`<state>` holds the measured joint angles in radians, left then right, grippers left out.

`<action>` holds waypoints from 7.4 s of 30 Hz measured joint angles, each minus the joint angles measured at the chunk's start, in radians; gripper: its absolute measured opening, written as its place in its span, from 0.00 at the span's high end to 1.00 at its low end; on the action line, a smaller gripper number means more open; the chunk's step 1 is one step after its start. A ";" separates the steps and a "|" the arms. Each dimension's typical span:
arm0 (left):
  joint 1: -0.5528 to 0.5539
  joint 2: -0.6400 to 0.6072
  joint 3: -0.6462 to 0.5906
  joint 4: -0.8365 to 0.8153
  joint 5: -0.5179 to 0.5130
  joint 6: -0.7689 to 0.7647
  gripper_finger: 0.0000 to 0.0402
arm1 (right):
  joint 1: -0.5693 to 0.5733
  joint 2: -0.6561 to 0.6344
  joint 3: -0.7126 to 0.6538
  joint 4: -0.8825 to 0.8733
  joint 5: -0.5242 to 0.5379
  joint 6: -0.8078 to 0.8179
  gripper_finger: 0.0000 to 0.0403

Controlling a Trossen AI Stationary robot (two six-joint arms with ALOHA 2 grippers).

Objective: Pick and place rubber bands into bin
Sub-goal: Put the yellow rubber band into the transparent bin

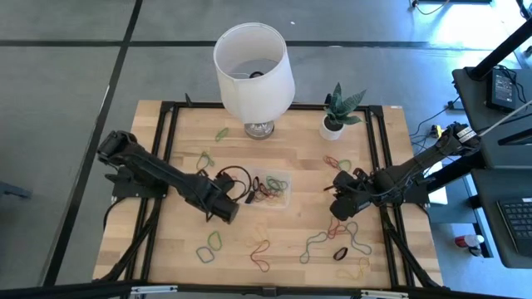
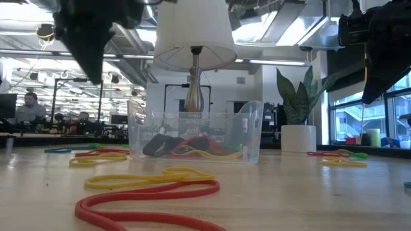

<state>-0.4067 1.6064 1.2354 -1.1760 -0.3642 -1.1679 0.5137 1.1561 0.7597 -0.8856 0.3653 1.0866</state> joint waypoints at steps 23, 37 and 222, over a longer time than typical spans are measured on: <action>-0.071 0.217 -0.227 0.393 -0.004 -0.014 0.53 | 0.009 0.000 0.000 -0.001 0.018 -0.023 0.79; -0.075 0.204 -0.204 0.377 0.030 -0.023 0.99 | 0.009 0.000 0.000 -0.002 0.018 -0.026 0.79; 0.121 -0.024 -0.118 0.416 0.062 -0.109 0.66 | 0.074 0.000 0.001 0.063 0.106 0.031 0.79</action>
<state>-0.2859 1.5822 1.1175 -0.7605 -0.3023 -1.2770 0.5873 1.1561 0.7605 -0.8227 0.4717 1.1175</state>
